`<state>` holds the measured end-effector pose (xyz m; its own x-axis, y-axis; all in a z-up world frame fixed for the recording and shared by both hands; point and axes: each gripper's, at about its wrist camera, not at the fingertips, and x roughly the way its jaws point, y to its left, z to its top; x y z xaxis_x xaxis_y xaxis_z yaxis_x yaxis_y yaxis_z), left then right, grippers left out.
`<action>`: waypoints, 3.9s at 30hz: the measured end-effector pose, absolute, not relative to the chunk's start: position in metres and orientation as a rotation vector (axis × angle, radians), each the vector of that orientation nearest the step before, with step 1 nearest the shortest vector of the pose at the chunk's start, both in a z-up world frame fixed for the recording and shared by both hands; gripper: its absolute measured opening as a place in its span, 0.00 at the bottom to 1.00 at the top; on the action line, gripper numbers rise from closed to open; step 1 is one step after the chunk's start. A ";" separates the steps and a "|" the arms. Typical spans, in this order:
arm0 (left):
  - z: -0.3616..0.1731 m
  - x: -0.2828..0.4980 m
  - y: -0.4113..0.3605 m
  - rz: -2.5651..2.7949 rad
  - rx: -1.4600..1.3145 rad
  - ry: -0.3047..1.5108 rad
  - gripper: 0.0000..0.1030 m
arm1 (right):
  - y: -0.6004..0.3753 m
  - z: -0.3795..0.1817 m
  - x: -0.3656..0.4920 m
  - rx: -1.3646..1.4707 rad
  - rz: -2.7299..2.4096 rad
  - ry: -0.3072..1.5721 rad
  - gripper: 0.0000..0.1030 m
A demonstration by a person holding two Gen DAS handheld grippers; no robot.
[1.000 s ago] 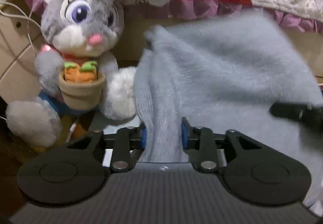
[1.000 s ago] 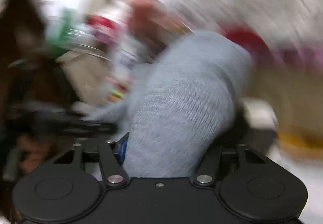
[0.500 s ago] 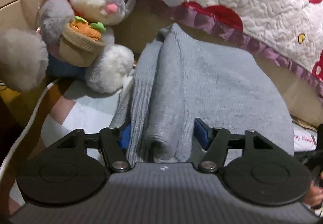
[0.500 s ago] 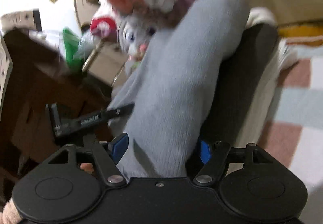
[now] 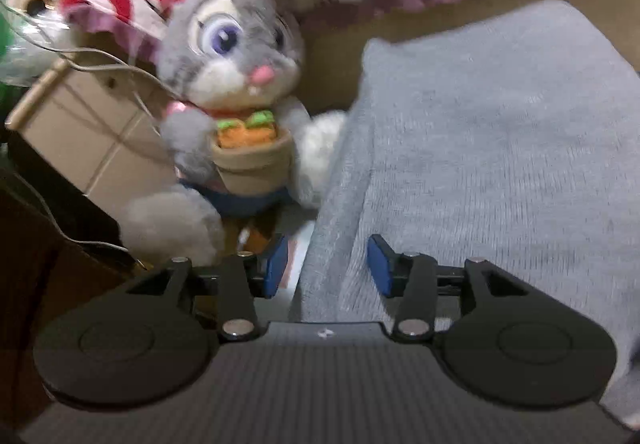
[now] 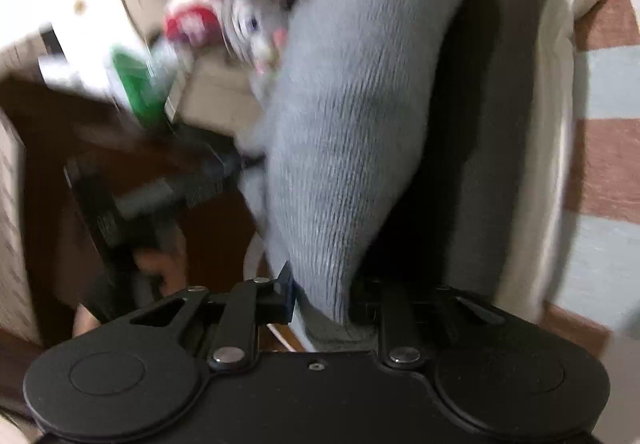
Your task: Fold clothes
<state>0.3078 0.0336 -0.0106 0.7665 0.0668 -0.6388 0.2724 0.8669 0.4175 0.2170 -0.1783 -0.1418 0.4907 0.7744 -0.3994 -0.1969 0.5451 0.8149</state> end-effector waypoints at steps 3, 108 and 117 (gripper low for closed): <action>0.000 0.282 0.030 -0.087 0.526 0.483 0.33 | -0.153 -0.109 0.197 0.351 0.682 0.832 0.34; 0.045 -0.010 -0.112 -0.149 0.346 0.920 1.00 | -0.259 0.015 -0.046 0.156 0.223 0.814 0.83; 0.045 -0.009 -0.109 -0.150 0.338 0.920 1.00 | -0.258 0.012 -0.043 0.152 0.219 0.825 0.83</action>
